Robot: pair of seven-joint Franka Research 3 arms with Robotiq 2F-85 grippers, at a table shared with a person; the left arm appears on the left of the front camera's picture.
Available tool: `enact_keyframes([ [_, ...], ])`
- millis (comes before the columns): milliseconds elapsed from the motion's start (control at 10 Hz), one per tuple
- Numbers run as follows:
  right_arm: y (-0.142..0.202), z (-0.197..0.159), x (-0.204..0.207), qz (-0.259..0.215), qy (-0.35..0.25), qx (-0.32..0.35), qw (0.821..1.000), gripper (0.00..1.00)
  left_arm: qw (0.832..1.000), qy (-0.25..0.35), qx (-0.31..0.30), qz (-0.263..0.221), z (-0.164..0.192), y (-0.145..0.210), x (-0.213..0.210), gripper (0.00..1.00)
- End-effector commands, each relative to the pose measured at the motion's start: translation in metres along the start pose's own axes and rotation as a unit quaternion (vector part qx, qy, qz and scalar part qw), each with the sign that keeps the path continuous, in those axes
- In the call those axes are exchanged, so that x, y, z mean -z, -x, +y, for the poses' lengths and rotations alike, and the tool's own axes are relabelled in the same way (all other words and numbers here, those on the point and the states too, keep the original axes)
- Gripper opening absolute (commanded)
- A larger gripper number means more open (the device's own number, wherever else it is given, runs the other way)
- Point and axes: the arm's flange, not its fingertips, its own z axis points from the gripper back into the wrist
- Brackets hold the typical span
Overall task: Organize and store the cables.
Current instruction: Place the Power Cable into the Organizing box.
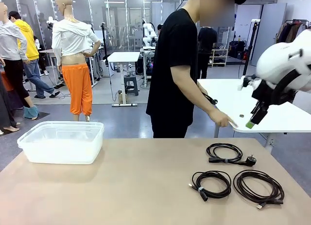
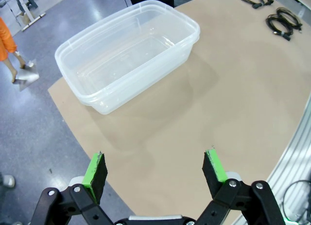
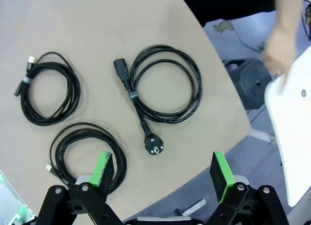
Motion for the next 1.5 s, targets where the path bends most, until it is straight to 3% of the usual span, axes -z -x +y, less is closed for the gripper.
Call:
enact_keyframes([
  [0, -0.009, 0.002, 0.028, 0.042, 0.002, -0.016, 0.999, 1.0, 1.0, 0.003, 0.005, -0.002, 0.001, 0.003, 0.0, 1.0],
  [400, -0.02, 0.016, 0.069, 0.053, -0.021, -0.042, 0.997, 1.0, 1.0, 0.003, 0.005, -0.002, 0.001, 0.003, 0.0, 1.0],
  [1200, -0.017, 0.018, 0.071, 0.048, -0.035, -0.049, 0.997, 1.0, 1.0, 0.003, 0.005, -0.002, 0.001, 0.003, 0.0, 1.0],
  [1400, -0.022, 0.015, 0.094, 0.076, -0.028, -0.134, 0.988, 1.0, 1.0, 0.003, 0.005, -0.002, 0.001, 0.003, 0.0, 1.0],
])
